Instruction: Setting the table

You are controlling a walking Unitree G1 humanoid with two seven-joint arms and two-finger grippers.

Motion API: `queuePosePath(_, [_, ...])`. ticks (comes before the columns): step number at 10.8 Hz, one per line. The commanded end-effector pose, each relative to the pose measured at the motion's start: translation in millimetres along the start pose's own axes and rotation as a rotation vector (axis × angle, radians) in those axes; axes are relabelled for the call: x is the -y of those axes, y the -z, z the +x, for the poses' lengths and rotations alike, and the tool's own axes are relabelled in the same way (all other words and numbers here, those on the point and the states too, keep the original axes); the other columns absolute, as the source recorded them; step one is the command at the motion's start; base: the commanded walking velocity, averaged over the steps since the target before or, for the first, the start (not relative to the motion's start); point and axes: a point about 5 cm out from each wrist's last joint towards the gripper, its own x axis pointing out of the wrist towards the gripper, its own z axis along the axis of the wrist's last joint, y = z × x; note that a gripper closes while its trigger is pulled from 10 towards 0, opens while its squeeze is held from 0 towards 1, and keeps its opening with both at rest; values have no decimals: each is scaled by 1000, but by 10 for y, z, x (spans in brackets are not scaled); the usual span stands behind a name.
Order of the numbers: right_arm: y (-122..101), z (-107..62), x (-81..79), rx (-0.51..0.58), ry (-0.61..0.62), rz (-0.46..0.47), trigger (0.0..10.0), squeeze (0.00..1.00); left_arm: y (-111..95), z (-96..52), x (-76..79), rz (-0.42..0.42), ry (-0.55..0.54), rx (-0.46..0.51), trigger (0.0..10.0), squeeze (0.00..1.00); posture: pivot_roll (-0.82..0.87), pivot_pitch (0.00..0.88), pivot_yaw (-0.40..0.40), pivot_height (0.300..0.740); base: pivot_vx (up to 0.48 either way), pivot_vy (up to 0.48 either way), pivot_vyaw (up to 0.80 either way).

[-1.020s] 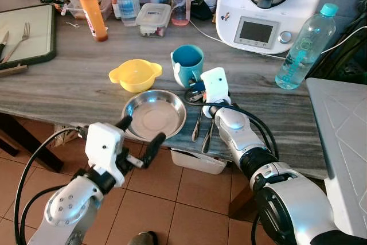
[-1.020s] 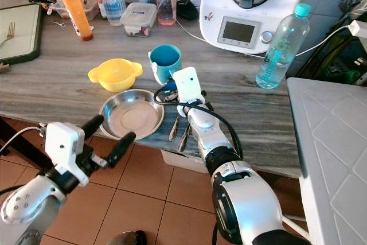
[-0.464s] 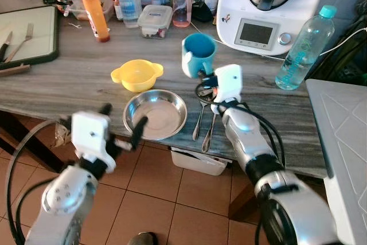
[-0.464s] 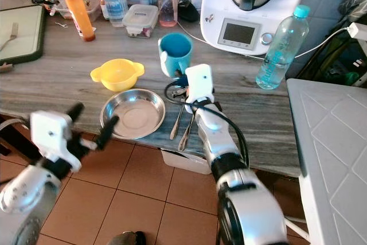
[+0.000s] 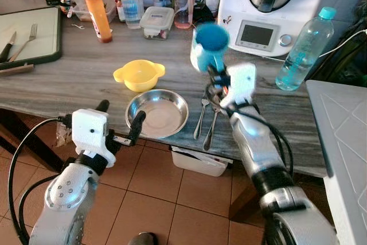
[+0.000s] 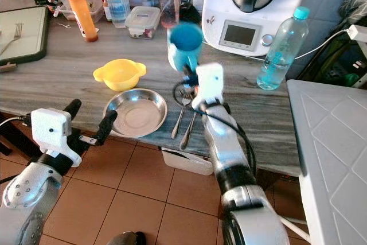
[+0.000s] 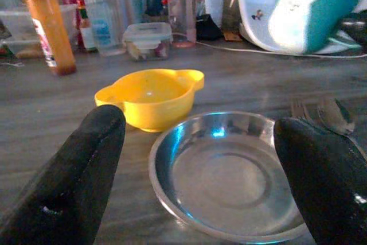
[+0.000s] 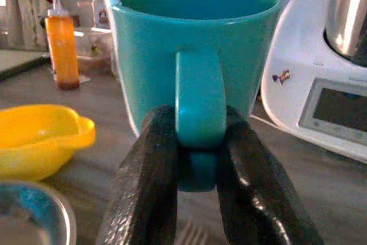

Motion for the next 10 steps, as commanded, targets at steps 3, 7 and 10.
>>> queuePosePath(3, [-192,-154,119,41,34,-17,10000,0,-45,-81,-58,29,-18,19,10000,0,171,57,-2,740,0,0,0])
queuePosePath(7, [-169,-328,212,-5,70,-35,10000,0,-20,-45,-59,36,24,20,10000,0,148,52,13,740,0,0,0])
queuePosePath(10, [-188,-346,179,-14,62,-32,10000,0,-7,-51,-37,33,35,17,10000,0,149,51,13,740,166,0,0])
